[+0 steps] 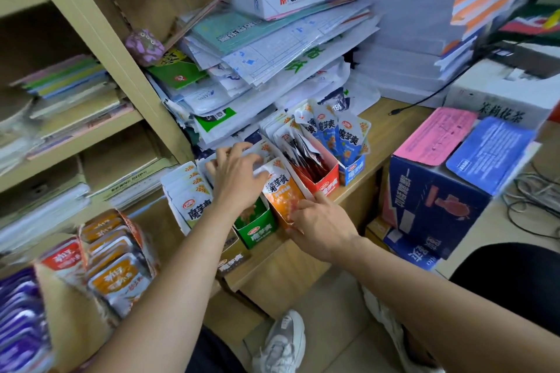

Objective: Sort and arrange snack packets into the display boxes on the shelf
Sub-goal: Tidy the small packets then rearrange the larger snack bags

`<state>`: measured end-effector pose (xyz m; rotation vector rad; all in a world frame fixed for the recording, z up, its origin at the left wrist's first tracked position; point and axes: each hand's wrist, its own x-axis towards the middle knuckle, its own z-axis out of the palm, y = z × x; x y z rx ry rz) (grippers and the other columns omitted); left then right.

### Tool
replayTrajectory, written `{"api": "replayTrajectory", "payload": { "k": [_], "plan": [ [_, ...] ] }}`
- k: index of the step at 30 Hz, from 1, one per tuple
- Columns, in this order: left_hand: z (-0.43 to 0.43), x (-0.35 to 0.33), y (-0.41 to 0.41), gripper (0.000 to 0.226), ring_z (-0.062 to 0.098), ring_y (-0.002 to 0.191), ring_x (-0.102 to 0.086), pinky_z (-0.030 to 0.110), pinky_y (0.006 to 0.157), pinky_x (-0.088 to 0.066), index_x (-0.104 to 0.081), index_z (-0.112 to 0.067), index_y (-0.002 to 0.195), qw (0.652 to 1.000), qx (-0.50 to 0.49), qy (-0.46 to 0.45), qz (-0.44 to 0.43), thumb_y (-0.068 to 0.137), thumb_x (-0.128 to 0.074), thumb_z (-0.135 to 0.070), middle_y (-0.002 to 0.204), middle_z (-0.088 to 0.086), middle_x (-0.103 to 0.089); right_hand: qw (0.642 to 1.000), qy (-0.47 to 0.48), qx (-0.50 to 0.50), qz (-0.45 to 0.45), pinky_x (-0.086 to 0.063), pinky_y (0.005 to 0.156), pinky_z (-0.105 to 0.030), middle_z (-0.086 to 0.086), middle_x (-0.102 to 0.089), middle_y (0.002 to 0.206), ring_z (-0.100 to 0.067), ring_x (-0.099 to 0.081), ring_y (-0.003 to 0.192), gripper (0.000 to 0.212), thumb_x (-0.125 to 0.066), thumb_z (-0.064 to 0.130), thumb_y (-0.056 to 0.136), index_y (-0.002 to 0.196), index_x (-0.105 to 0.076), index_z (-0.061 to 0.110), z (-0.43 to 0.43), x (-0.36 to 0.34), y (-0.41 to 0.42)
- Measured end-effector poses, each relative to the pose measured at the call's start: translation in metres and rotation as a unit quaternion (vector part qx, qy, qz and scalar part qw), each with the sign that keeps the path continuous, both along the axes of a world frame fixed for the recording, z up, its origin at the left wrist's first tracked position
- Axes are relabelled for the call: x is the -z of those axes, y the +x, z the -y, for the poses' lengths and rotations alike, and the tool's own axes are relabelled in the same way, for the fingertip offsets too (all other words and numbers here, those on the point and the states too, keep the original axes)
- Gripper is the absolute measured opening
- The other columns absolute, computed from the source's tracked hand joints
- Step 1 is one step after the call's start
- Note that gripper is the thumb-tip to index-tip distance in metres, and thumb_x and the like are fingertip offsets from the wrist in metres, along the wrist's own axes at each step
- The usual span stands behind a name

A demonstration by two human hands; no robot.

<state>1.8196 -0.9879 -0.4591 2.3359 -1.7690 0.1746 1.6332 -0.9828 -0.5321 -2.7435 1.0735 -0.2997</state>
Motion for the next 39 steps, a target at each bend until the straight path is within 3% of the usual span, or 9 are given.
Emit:
{"api": "replayTrajectory", "payload": {
  "k": [9, 13, 17, 21, 24, 28, 33, 36, 39],
  "plan": [
    [-0.001, -0.001, -0.001, 0.052, 0.018, 0.137, -0.029, 0.044, 0.106, -0.02, -0.054, -0.034, 0.142, 0.998, 0.0, -0.006, 0.069, 0.094, -0.055, -0.054, 0.156, -0.008, -0.041, 0.998, 0.038, 0.006, -0.051, -0.044, 0.093, -0.045, 0.006, -0.064, 0.115, -0.027, -0.048, 0.103, 0.04, -0.038, 0.053, 0.097, 0.111, -0.064, 0.027, 0.003, -0.004, 0.01],
    [-0.004, -0.008, 0.0, 0.047, 0.016, 0.132, -0.045, 0.039, 0.106, -0.027, -0.057, -0.032, 0.14, 0.998, 0.044, -0.046, 0.013, 0.094, -0.063, -0.046, 0.145, -0.008, -0.056, 0.998, 0.043, 0.009, -0.055, -0.044, 0.093, -0.044, 0.006, -0.064, 0.116, -0.026, -0.046, 0.103, 0.036, -0.041, 0.052, 0.098, 0.113, -0.063, 0.027, 0.004, -0.006, 0.01],
    [-0.009, -0.012, 0.001, 0.056, 0.021, 0.124, -0.056, 0.04, 0.101, -0.046, -0.053, -0.027, 0.144, 0.993, 0.046, -0.046, -0.102, 0.092, -0.07, -0.036, 0.134, -0.004, -0.064, 0.997, 0.05, 0.004, -0.052, -0.043, 0.095, -0.044, 0.005, -0.065, 0.116, -0.025, -0.046, 0.101, 0.035, -0.042, 0.052, 0.098, 0.108, -0.062, 0.026, 0.005, -0.006, 0.01],
    [0.01, -0.023, 0.007, 0.032, 0.027, 0.108, -0.063, 0.037, 0.092, -0.046, -0.07, -0.026, 0.121, 0.997, 0.03, -0.002, -0.071, 0.095, -0.063, -0.044, 0.118, 0.004, -0.07, 0.998, 0.052, 0.004, -0.023, -0.043, 0.097, -0.045, 0.002, -0.06, 0.12, -0.027, -0.047, 0.109, 0.037, -0.045, 0.053, 0.097, 0.116, -0.062, 0.026, 0.004, -0.003, 0.005],
    [0.017, -0.029, 0.004, 0.012, 0.025, 0.101, -0.064, 0.041, 0.091, -0.05, -0.064, -0.03, 0.099, 0.994, 0.048, 0.037, -0.094, 0.097, -0.062, -0.041, 0.107, 0.0, -0.071, 0.999, 0.044, 0.008, 0.015, -0.045, 0.097, -0.044, 0.002, -0.054, 0.126, -0.025, -0.047, 0.11, 0.04, -0.048, 0.054, 0.097, 0.125, -0.055, 0.027, 0.003, 0.001, 0.005],
    [0.017, -0.033, 0.005, 0.008, 0.019, 0.093, -0.067, 0.041, 0.083, -0.054, -0.064, -0.03, 0.088, 0.982, 0.073, 0.02, -0.17, 0.096, -0.067, -0.03, 0.092, -0.004, -0.071, 0.998, 0.039, 0.001, 0.049, -0.047, 0.098, -0.043, 0.001, -0.041, 0.137, -0.026, -0.049, 0.114, 0.046, -0.051, 0.051, 0.097, 0.135, -0.041, 0.028, 0.002, 0.006, 0.007],
    [0.018, -0.031, 0.021, 0.006, 0.021, 0.104, -0.068, 0.044, 0.093, -0.053, -0.068, -0.027, 0.097, 0.97, 0.058, -0.046, -0.232, 0.099, -0.062, -0.026, 0.102, 0.0, -0.075, 0.997, -0.06, 0.009, 0.039, -0.035, 0.111, -0.05, -0.002, -0.034, 0.151, -0.034, -0.031, 0.138, 0.064, -0.05, 0.046, 0.098, 0.153, -0.025, 0.025, -0.003, 0.006, 0.012],
    [0.021, -0.026, 0.021, 0.022, 0.024, 0.121, -0.058, 0.036, 0.105, -0.033, -0.069, -0.027, 0.121, 0.987, 0.064, -0.015, -0.146, 0.101, -0.058, -0.028, 0.122, -0.003, -0.071, 0.998, -0.059, 0.017, 0.014, -0.029, 0.113, -0.053, -0.002, -0.029, 0.158, -0.037, -0.022, 0.143, 0.061, -0.044, 0.043, 0.101, 0.154, -0.023, 0.022, -0.002, 0.006, 0.02],
    [0.021, -0.023, 0.022, 0.036, 0.024, 0.134, -0.048, 0.033, 0.1, -0.022, -0.057, -0.031, 0.14, 0.993, 0.056, 0.0, -0.103, 0.103, -0.054, -0.029, 0.141, 0.0, -0.061, 0.998, -0.064, 0.017, -0.008, -0.025, 0.116, -0.054, -0.003, -0.027, 0.162, -0.039, -0.015, 0.149, 0.059, -0.042, 0.042, 0.102, 0.154, -0.026, 0.02, 0.001, 0.002, 0.028]
  ]
}}
